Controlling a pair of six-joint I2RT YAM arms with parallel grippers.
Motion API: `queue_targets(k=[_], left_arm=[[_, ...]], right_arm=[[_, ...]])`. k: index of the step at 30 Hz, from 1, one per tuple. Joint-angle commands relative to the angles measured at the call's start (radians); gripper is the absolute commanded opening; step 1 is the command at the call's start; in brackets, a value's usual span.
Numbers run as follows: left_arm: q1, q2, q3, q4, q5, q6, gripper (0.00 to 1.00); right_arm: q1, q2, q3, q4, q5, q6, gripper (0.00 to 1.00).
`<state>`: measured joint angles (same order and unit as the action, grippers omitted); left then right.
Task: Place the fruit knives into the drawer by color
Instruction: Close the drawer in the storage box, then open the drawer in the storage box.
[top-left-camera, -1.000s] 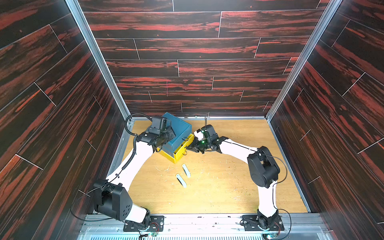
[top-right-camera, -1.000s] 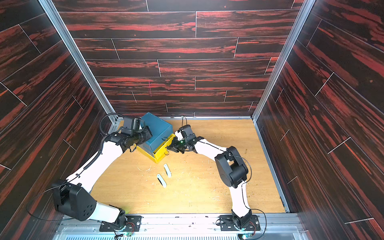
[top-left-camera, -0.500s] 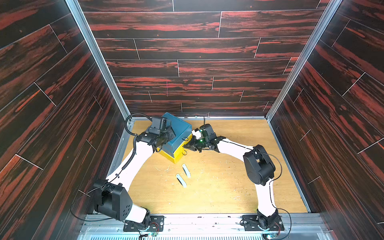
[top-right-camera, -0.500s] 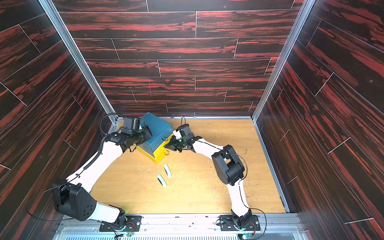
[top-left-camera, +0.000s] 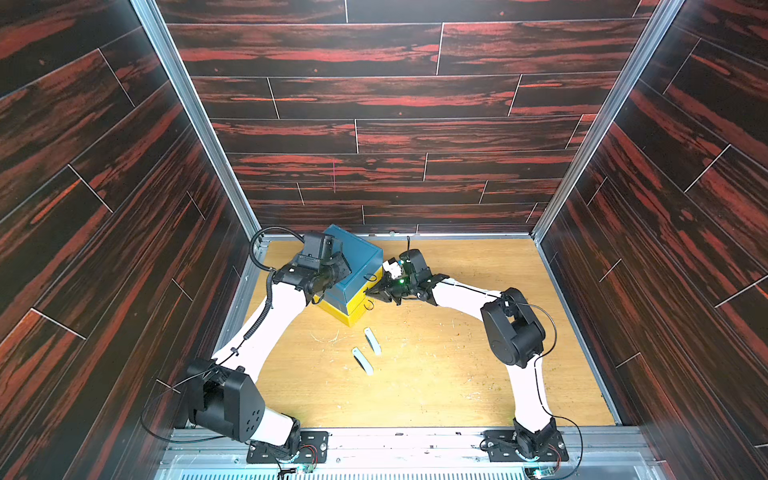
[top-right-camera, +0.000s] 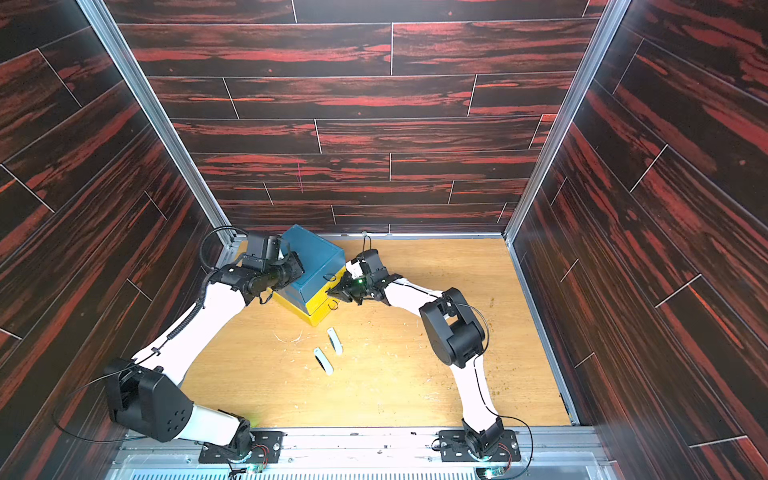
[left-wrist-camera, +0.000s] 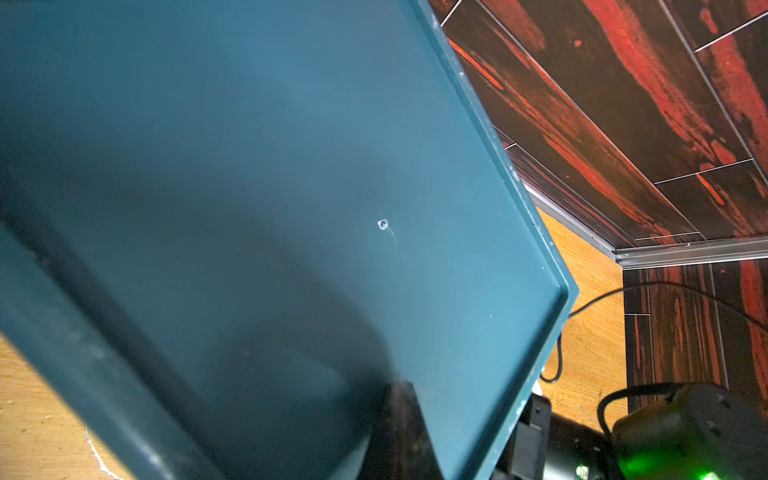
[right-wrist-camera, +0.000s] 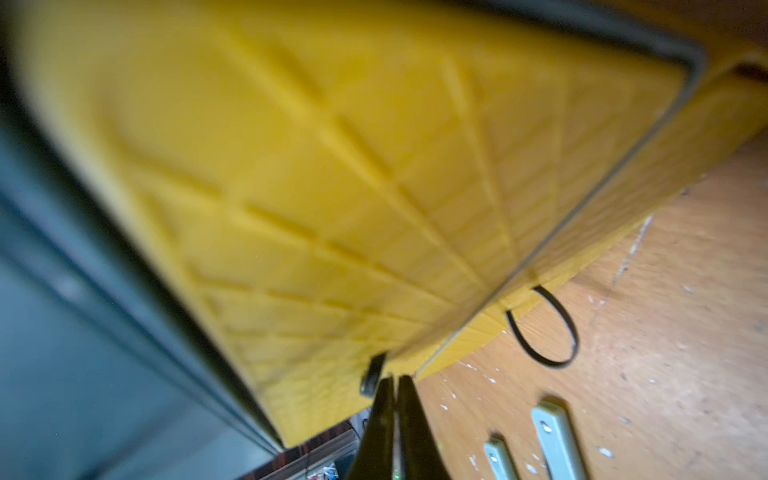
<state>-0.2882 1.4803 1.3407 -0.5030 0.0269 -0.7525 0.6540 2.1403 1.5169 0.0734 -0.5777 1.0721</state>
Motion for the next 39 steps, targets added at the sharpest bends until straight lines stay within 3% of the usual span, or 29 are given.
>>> queue_targets(k=[1,7,15,23,39], left_arm=[[0.003,0.01,-0.02,-0.118,0.005,0.005,0.0],[0.002,0.017,-0.009,-0.121,0.001,0.008,0.0],[0.003,0.023,-0.011,-0.12,0.005,0.004,0.0],[0.003,0.024,-0.015,-0.12,0.002,0.004,0.0],[0.004,0.034,-0.018,-0.121,-0.007,0.006,0.0]], right_arm=[[-0.004,-0.062,-0.068,-0.005,-0.022,-0.052,0.14],[-0.022,-0.133,-0.178,-0.09,0.005,-0.162,0.29],[-0.031,-0.094,-0.168,-0.124,0.036,-0.19,0.42],[-0.032,0.004,-0.13,-0.012,0.011,-0.101,0.43],[-0.032,0.101,-0.052,0.049,-0.022,-0.066,0.35]])
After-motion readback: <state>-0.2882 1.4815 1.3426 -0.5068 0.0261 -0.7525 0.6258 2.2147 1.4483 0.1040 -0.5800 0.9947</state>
